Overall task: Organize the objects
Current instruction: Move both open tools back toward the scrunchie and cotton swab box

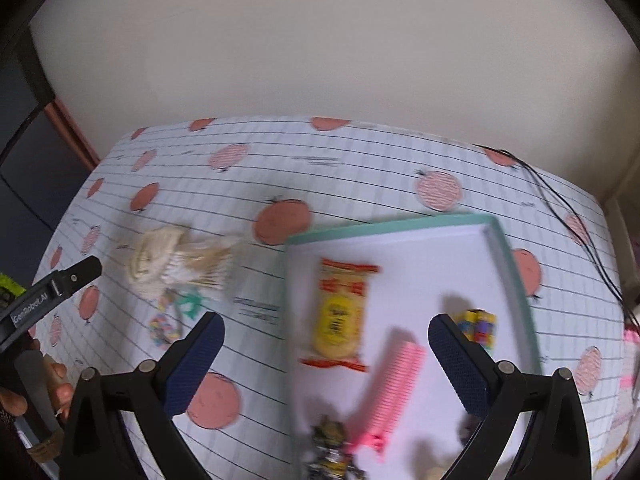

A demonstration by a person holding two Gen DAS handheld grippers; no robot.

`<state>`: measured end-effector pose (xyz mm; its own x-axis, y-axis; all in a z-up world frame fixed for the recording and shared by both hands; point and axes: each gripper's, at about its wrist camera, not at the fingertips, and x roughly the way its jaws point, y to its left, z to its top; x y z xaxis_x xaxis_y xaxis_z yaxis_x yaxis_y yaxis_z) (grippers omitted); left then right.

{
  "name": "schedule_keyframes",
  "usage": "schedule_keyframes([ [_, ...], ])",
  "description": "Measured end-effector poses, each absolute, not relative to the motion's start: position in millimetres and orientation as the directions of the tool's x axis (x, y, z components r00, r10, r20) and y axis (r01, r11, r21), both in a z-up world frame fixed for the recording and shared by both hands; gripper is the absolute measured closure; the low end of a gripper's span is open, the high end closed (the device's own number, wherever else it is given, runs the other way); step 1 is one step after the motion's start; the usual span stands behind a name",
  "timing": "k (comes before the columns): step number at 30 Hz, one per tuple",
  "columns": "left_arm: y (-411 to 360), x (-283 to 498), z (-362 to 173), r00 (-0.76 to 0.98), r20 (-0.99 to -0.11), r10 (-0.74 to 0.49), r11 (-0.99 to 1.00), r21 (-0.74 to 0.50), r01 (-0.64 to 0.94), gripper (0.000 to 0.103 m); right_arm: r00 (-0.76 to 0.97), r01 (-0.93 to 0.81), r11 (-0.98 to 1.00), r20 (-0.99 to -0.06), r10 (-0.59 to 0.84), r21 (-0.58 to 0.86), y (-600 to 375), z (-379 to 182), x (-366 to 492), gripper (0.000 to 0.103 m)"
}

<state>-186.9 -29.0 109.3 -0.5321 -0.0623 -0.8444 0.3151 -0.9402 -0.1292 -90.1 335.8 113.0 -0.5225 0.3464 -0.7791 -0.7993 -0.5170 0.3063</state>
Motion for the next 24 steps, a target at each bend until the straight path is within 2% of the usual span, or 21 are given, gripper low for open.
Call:
schedule_keyframes([
  [7, -61.6, -188.5, 107.3, -0.528, -0.846, -0.072, -0.923, -0.144, 0.357, 0.002, -0.591, -0.75, -0.563, -0.736, 0.331, 0.349, 321.5, 118.4, -134.6, 0.0],
  [13, -73.8, -196.5, 98.6, -0.522, -0.852, -0.032, -0.918, -0.181, 0.353, 0.002, -0.622, -0.726, -0.582, -0.712, 0.327, 0.367, 318.8, 115.4, -161.0, 0.001],
  [24, -74.8, -219.5, 75.8, -0.548, -0.837, 0.008, -0.909, -0.234, 0.344, 0.002, -0.65, -0.715, -0.557, -0.696, 0.306, 0.423, 327.8, 82.8, -198.1, 0.001],
])
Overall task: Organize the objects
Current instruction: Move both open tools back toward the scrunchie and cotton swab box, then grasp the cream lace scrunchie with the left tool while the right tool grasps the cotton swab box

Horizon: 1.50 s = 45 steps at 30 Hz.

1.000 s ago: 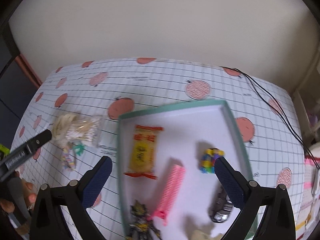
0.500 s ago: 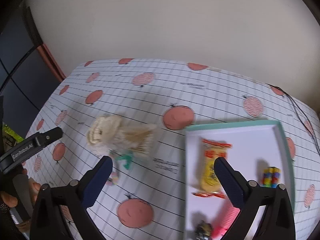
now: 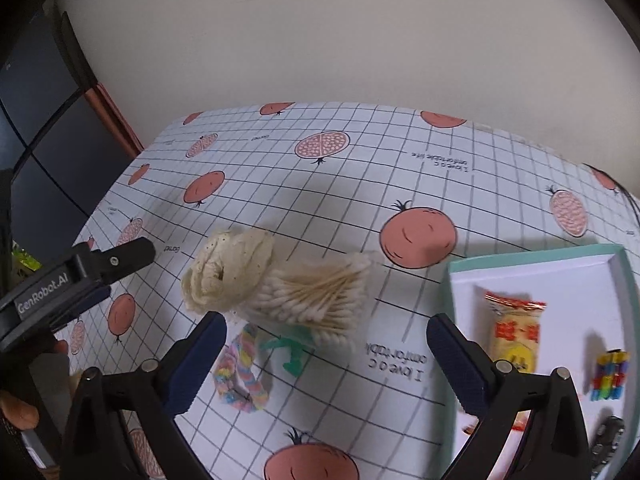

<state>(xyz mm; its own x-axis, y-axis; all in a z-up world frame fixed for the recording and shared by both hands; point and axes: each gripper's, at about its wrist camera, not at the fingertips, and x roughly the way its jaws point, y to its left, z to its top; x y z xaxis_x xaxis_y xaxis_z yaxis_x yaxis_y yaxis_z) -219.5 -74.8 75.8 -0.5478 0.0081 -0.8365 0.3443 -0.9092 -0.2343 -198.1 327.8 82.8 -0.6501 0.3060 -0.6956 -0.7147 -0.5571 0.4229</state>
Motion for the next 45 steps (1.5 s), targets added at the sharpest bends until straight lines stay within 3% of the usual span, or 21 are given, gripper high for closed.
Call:
schedule_keyframes([
  [17, -62.7, -240.0, 42.7, -0.521, -0.851, 0.069, -0.907, -0.271, 0.323, 0.002, -0.675, -0.719, -0.495, -0.662, 0.326, 0.489, 335.2, 55.8, -222.4, 0.001],
  [28, -60.2, -239.3, 29.2, -0.494, -0.866, 0.071, -0.897, -0.272, 0.348, 0.003, -0.705, -0.701, -0.446, -0.636, 0.315, 0.556, 338.3, 48.4, -216.3, 0.025],
  [29, -58.4, -239.2, 29.4, -0.497, -0.865, 0.067, -0.9, -0.268, 0.345, 0.005, -0.709, -0.697, -0.446, -0.633, 0.311, 0.561, 338.2, 48.5, -215.7, 0.026],
  [31, -55.9, -240.4, 28.4, -0.492, -0.868, 0.073, -0.903, -0.267, 0.338, 0.021, -0.707, -0.699, -0.449, -0.635, 0.311, 0.557, 337.5, 49.5, -216.3, 0.027],
  [36, -48.9, -240.8, 22.9, -0.476, -0.875, 0.087, -0.909, -0.265, 0.321, 0.025, -0.703, -0.701, -0.455, -0.639, 0.312, 0.549, 335.7, 50.5, -215.9, 0.028],
  [45, -48.9, -240.3, 18.0, -0.454, -0.887, 0.077, -0.912, -0.247, 0.328, 0.047, -0.696, -0.71, -0.434, -0.643, 0.319, 0.554, 336.4, 51.3, -211.2, 0.028],
])
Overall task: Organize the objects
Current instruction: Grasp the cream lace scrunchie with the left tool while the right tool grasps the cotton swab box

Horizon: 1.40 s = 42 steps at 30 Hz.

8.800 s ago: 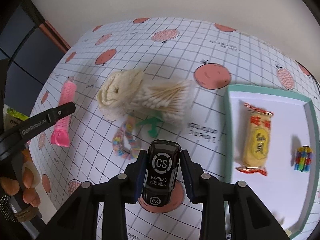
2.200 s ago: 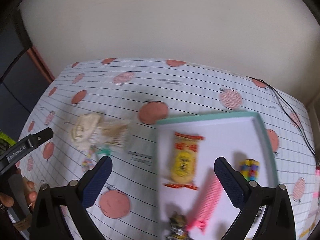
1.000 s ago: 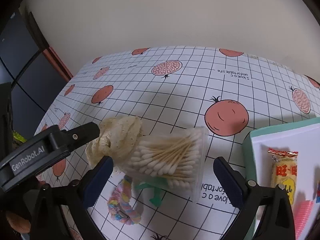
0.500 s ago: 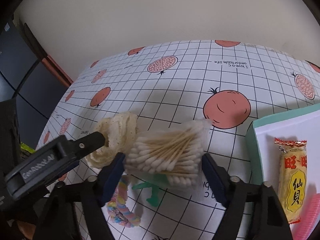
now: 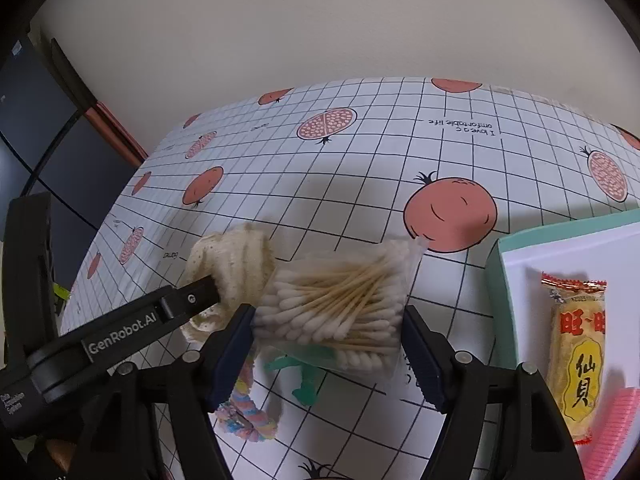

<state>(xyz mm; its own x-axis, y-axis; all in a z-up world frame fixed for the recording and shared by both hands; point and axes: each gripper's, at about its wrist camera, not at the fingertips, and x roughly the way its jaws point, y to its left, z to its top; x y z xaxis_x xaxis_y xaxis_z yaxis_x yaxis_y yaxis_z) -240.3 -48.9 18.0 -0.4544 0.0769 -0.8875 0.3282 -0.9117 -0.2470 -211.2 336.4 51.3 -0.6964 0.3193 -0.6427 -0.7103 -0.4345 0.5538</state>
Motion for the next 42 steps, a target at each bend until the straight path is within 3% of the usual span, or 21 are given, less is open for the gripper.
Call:
schedule_keyframes([
  [3, -47.2, -239.4, 17.4, -0.449, -0.891, 0.062, -0.919, -0.227, 0.323, 0.055, -0.694, -0.713, -0.429, -0.644, 0.322, 0.554, 336.4, 51.9, -209.3, 0.028],
  [9, -45.4, -239.3, 16.6, -0.448, -0.89, 0.084, -0.921, -0.241, 0.307, 0.08, -0.691, -0.717, -0.426, -0.64, 0.335, 0.551, 335.4, 56.6, -205.0, 0.028],
  [12, -45.9, -239.3, 19.8, -0.451, -0.888, 0.092, -0.921, -0.249, 0.301, 0.085, -0.692, -0.717, -0.421, -0.638, 0.338, 0.555, 336.4, 58.4, -203.5, 0.028],
  [42, -39.8, -221.2, 117.3, -0.646, -0.76, 0.072, -0.921, -0.299, 0.25, 0.088, -0.681, -0.731, -0.399, -0.554, 0.478, 0.554, 327.4, 105.1, -150.7, 0.028],
])
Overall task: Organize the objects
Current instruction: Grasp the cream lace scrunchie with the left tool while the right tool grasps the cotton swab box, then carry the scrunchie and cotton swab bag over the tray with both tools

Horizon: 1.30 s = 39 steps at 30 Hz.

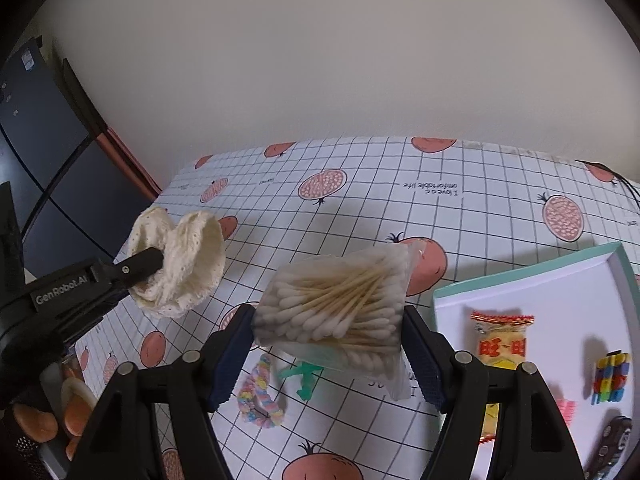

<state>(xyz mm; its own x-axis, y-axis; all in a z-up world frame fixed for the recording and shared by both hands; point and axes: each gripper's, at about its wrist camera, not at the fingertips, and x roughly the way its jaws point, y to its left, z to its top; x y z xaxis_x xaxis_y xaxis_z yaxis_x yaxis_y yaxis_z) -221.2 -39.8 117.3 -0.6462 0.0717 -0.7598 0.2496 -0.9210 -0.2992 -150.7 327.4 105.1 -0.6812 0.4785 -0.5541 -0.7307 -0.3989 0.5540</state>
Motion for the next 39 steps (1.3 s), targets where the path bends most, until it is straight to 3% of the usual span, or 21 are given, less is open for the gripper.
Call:
schedule_keyframes([
  [19, 64.5, -214.5, 122.4, -0.625, -0.757, 0.192, -0.945, -0.314, 0.09, 0.088, -0.574, -0.799, -0.232, -0.586, 0.573, 0.555, 330.0, 84.9, -42.3, 0.028],
  [39, 178.7, -199.6, 94.7, -0.543, -0.775, 0.324, -0.943, -0.313, -0.116, 0.087, -0.441, -0.84, -0.03, -0.65, 0.619, 0.542, 335.8, 39.9, 53.5, 0.028],
])
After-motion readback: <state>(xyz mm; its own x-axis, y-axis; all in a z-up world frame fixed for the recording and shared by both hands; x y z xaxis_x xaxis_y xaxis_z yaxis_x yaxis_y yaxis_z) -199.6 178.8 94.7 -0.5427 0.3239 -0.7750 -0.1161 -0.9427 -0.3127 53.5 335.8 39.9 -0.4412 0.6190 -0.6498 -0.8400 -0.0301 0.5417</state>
